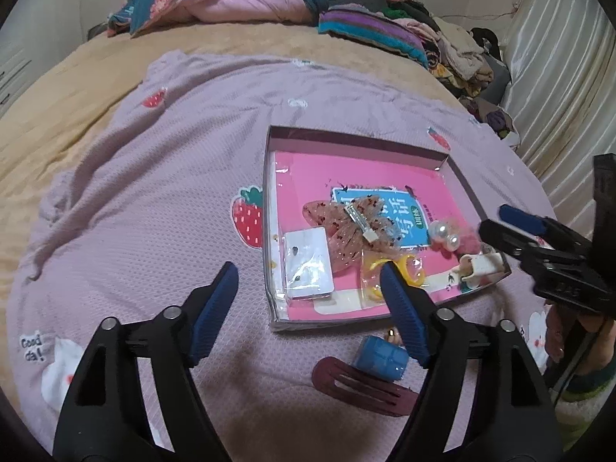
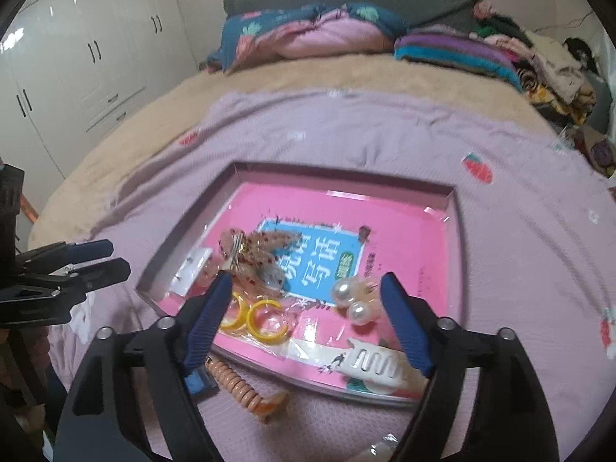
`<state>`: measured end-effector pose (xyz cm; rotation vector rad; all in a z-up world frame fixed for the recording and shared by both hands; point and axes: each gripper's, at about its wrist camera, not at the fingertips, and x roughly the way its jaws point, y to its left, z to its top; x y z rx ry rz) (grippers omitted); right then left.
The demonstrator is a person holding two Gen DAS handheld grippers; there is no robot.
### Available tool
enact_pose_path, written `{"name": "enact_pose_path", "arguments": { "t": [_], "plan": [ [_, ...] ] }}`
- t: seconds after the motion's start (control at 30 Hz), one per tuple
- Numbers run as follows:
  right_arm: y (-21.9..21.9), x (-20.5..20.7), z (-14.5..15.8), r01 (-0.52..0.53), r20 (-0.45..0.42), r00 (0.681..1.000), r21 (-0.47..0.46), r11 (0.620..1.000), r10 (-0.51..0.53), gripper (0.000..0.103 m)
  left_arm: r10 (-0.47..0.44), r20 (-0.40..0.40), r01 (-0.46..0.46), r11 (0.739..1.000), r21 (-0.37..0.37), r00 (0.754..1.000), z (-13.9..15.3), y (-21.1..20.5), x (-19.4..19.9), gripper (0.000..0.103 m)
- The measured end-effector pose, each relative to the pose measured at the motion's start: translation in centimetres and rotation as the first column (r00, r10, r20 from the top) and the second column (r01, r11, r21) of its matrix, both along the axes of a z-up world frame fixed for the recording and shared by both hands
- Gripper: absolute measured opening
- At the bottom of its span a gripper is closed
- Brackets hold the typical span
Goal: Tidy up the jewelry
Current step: 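Withdraw both open tools from the box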
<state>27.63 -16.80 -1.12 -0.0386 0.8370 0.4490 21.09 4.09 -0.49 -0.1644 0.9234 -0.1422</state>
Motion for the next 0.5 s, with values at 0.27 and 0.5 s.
{"name": "enact_pose_path", "arguments": {
  "t": [0.27,0.5],
  "plan": [
    [-2.3,-3.2,4.2,0.019,0.099,0.995,0.039,0.999,-0.023,0.094,0.037,0.052,-0.038,0.999,0.007,0.998,2.6,0.0,-1.9,0.093],
    [-3.5,-5.6,6.5,0.032,0.151,0.988,0.061,0.998,-0.041,0.095,0.048,0.087,-0.049,0.999,0.006,0.995,4.4,-0.1,-3.6,0.093]
  ]
}}
